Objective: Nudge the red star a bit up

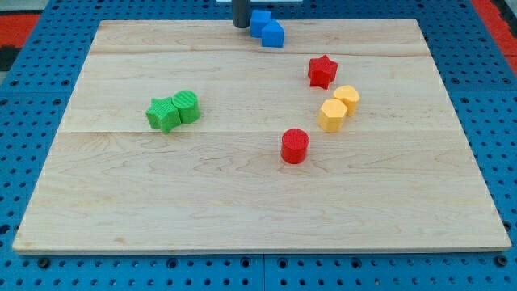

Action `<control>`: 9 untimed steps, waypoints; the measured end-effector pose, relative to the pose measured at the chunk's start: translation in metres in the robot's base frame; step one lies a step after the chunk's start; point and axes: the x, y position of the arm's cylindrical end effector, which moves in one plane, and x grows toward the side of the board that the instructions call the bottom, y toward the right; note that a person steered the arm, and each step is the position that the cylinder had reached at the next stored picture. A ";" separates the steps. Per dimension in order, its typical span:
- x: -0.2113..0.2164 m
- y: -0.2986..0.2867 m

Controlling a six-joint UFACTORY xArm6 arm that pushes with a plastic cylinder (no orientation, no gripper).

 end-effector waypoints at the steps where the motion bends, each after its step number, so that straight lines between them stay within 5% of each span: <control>1: -0.001 -0.005; 8: 0.085 -0.018; 9: 0.100 0.017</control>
